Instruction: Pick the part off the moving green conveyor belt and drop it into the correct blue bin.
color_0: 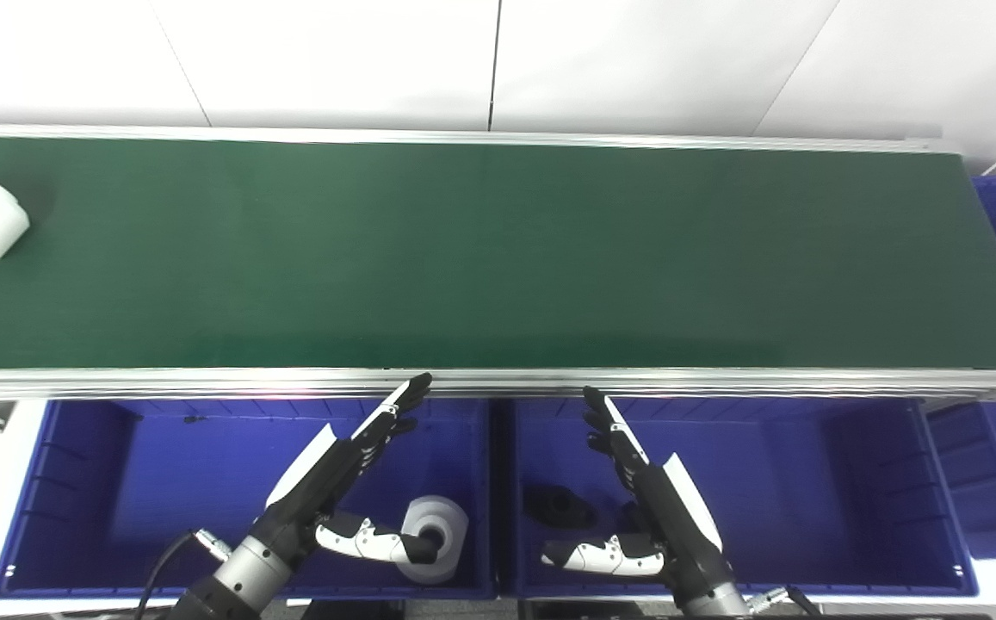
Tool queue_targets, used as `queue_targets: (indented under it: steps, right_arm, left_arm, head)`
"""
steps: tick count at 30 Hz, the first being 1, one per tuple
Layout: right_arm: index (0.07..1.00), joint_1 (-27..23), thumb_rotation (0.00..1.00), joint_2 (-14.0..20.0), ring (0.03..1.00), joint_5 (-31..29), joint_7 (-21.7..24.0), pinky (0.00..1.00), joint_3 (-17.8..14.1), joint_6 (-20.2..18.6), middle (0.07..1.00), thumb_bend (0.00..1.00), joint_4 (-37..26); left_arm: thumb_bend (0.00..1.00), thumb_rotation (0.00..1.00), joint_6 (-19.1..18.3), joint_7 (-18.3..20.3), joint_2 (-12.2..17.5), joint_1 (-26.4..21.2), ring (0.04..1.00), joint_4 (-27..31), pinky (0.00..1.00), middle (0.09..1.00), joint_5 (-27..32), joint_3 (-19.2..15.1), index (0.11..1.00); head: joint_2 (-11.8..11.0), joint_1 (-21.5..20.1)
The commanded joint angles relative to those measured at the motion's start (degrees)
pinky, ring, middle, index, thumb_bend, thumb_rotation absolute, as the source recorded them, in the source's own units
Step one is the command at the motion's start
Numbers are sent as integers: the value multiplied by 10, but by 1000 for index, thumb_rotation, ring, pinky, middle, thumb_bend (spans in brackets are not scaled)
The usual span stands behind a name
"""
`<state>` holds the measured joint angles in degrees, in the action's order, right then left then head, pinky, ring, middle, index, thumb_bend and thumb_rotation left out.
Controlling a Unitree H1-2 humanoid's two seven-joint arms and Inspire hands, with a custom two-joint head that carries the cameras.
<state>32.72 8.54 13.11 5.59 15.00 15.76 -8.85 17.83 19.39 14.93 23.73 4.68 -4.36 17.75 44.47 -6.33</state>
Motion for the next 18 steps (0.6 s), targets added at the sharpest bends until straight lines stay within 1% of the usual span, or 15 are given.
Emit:
queue_targets:
  steps: [1,5,7,11,18]
  right_arm:
    - [1000,6,393,1,973,3,-8,924,-2,32,994,945,-9]
    - [998,6,396,1,974,2,-9,930,-3,34,992,946,-6]
    - [997,6,394,1,975,0,-8,931,-3,34,992,947,-5]
    - [998,6,398,1,977,0,-6,927,-3,29,1000,949,-7]
    - [997,5,396,1,980,-3,-6,933,-3,34,996,950,-3]
  left_arm:
    - [840,427,18,-4,-2,2,1000,7,966,1000,-2,2,1000]
    - [841,431,28,-9,-4,1,1000,-1,930,1000,-8,2,1000]
    - [845,420,33,-8,-4,0,1000,-5,944,1000,-4,3,1000]
    - [843,416,38,-8,-4,-2,1000,-8,938,1000,-4,3,1000]
    - [835,396,34,-3,-4,-1,1000,-7,961,1000,4,5,1000]
  head:
    - [-1,3]
    - [-2,6]
    - [-2,6]
    - [-3,7]
    - [-3,6]
